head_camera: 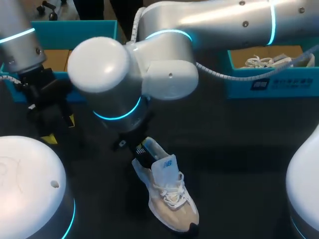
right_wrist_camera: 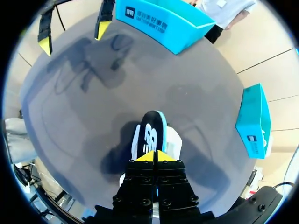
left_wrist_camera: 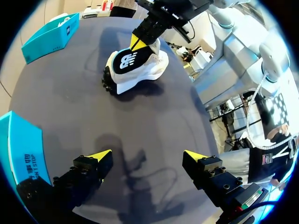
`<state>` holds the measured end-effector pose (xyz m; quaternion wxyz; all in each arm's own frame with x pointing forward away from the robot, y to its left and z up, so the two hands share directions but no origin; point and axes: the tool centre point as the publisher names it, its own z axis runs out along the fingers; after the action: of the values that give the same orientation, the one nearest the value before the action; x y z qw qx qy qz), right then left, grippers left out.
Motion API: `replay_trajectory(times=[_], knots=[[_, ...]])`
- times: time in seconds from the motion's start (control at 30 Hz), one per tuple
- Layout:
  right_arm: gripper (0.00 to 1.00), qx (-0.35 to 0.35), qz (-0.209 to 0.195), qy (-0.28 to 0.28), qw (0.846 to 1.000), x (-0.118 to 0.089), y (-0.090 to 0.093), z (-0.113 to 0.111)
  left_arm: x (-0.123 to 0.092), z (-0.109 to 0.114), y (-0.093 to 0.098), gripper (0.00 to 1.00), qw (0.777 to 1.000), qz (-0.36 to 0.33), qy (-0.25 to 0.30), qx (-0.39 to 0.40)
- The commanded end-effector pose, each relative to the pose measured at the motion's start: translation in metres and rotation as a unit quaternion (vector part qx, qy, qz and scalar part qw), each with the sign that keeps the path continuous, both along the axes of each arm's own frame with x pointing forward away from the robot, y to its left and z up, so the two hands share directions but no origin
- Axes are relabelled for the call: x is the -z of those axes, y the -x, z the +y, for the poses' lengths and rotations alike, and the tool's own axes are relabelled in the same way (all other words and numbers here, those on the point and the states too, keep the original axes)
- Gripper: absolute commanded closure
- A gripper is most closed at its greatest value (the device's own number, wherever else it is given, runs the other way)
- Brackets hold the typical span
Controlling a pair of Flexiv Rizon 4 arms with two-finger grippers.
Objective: Take the shoe out of the shoebox, open the shoe tongue, remove and reinsert the insole, then place the shoe into the shoebox
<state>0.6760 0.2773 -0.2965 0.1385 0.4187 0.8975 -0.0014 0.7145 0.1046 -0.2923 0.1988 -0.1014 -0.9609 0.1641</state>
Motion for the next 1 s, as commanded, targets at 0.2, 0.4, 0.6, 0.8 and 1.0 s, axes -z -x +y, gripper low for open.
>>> replay_trajectory(times=[0.2,0.4,0.6,0.8,1.0], knots=[[1.00,0.028,-0.008,0.033,0.999,0.013,0.008,0.003,0.000,0.006,-0.002,0.00,1.000,0.000,0.003,0.000],[1.00,0.050,-0.005,0.049,0.998,0.017,0.008,-0.003,0.000,0.005,-0.003,0.00,1.000,-0.001,0.000,0.002],[1.00,0.050,-0.005,0.049,0.998,0.017,0.008,-0.003,0.000,0.005,-0.003,0.00,1.000,-0.001,0.000,0.002],[1.00,0.042,-0.002,0.045,0.998,0.020,0.008,-0.004,-0.001,0.004,-0.002,0.00,1.000,-0.006,0.000,0.003],[1.00,0.042,-0.011,0.041,0.998,0.026,0.012,-0.012,-0.001,0.002,0.000,0.00,1.000,-0.008,0.004,0.007]])
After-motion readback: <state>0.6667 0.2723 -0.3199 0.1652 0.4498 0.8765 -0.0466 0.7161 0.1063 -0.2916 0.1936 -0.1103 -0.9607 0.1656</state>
